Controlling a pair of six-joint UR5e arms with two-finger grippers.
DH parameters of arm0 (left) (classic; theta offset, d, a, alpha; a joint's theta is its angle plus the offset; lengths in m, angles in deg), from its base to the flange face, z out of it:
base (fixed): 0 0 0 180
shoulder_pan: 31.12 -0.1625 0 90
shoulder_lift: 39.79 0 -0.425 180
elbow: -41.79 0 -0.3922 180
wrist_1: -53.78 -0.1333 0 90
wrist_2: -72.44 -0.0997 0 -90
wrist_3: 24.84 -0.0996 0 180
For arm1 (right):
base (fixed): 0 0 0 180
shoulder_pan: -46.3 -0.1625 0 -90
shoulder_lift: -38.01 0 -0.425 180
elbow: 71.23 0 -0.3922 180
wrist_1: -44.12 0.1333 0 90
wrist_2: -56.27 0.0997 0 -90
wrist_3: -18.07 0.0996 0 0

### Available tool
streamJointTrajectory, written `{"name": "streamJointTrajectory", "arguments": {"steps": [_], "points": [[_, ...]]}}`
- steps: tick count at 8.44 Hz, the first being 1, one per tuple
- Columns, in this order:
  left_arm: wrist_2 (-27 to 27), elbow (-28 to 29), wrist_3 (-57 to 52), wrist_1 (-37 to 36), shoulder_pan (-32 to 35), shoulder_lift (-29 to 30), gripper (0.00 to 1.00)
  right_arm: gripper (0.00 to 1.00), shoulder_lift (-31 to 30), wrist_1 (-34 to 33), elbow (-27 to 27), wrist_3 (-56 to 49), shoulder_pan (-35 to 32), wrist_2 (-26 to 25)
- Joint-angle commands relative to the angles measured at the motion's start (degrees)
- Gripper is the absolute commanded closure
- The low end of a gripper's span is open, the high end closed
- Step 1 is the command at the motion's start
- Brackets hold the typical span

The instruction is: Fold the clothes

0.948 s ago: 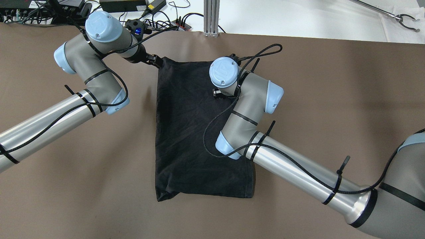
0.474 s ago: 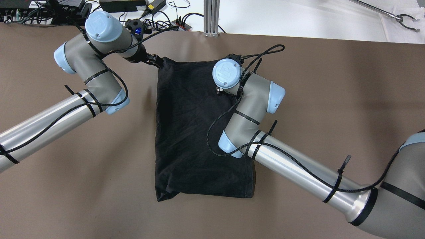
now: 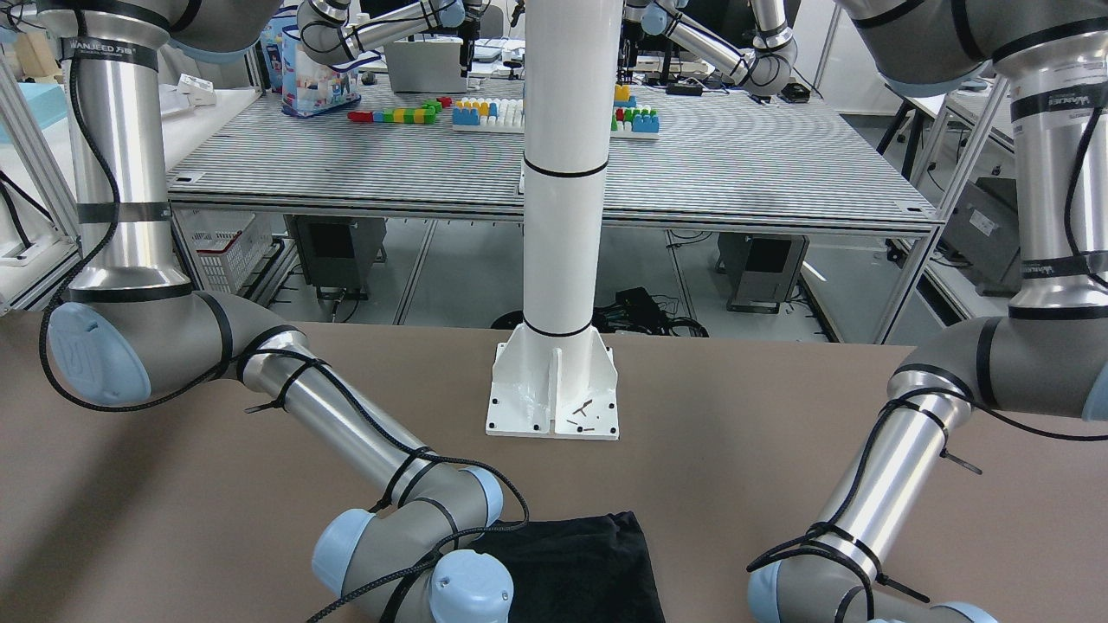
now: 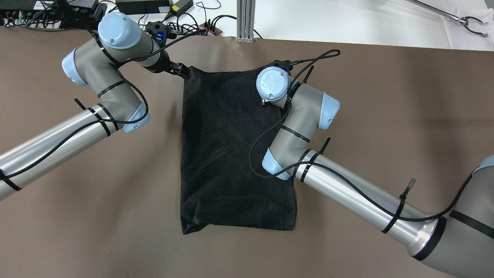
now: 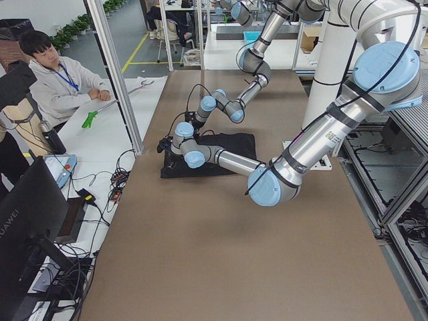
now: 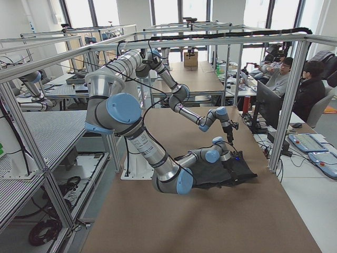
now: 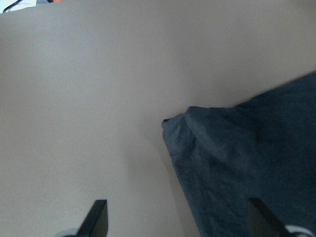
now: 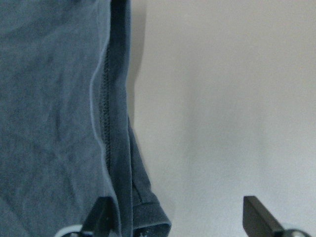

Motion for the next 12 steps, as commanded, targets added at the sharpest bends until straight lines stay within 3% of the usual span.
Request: {"name": "streamJointTrajectory", "arguments": {"steps": [1,4,7,10,12], "points": [[0.0,0.0,-0.2,-0.1,-0.1,-0.2,0.00,0.06,-1.1,0.1,0.0,-0.1,-0.5,-0.2],[0.0,0.0,-0.1,-0.1,-0.1,-0.3,0.00,0.06,-2.0,0.2,-0.6,0.8,-0.6,-0.3],[0.1,-3.6,3.8,-0.1,-0.2,-1.6,0.00,0.05,-6.2,0.1,-9.8,0.8,-0.5,3.2],[-0.1,-14.0,12.0,0.0,-4.2,-9.0,0.00,0.05,-15.9,0.2,-24.0,0.9,-0.4,6.0],[-0.6,-19.9,18.4,0.0,-7.5,-13.8,0.00,0.05,-19.5,0.2,-29.9,7.4,-0.2,6.5]]}}
